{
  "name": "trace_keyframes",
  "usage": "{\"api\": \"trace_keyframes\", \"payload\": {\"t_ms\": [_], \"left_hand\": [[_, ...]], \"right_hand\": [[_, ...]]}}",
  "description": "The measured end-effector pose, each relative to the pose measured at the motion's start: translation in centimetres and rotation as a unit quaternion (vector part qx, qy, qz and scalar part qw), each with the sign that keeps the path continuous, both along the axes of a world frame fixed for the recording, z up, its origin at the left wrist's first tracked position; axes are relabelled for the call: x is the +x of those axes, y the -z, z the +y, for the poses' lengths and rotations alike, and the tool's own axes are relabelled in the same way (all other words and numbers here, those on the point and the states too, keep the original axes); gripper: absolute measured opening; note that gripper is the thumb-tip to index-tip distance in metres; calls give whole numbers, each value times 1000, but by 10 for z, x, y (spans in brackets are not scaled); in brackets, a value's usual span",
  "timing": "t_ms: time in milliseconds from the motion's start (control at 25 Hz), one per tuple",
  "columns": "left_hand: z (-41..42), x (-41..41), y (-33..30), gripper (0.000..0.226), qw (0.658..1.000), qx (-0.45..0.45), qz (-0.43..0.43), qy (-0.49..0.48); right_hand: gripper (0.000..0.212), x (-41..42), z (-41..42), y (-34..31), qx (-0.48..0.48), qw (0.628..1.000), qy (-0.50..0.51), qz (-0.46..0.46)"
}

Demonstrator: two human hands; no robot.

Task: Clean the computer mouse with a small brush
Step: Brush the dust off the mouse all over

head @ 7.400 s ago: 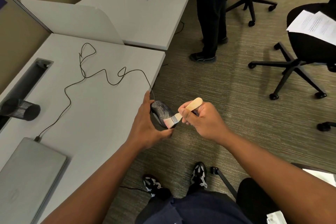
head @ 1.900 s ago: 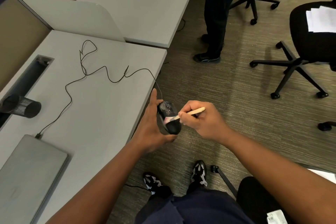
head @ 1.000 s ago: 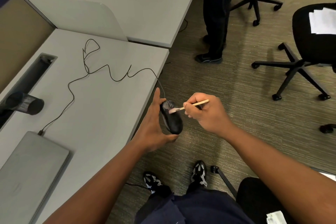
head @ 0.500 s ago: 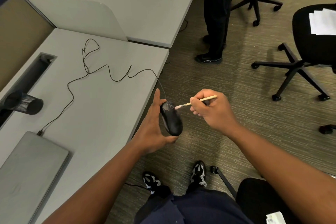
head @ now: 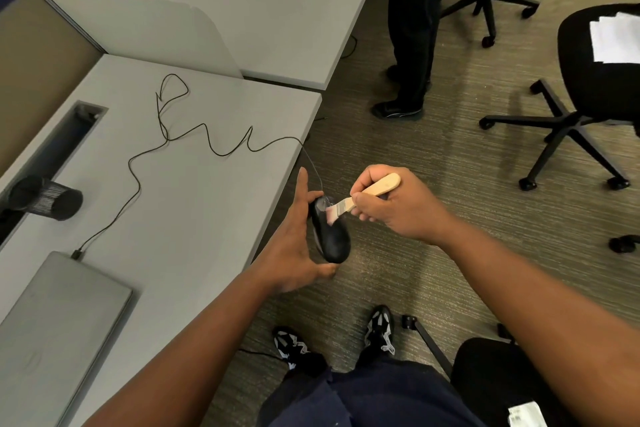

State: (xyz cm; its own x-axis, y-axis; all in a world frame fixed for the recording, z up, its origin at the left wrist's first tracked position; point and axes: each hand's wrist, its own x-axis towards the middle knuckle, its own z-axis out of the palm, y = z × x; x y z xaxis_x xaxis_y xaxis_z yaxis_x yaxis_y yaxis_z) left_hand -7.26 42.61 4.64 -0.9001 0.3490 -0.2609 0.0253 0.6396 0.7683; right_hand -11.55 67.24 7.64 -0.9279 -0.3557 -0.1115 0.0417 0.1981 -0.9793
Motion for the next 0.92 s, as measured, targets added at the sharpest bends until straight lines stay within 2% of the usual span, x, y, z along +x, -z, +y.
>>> {"api": "trace_keyframes", "payload": {"t_ms": [320,560,720,920], "left_hand": [[4,3,-4,160,1000,11,-14,9],[4,4,-1,162,1000,11,-19,17],[6,4,-2,161,999,17,-24,14],[7,4,-3,163,1000,11,-26,6]], "right_hand": [[6,-1,-3,4,46,997,41,45],[8,4,-10,6,85,988,38,124],[17,6,-15,8,120,976,38,178],[7,4,-13,12,90,979,95,157]]}}
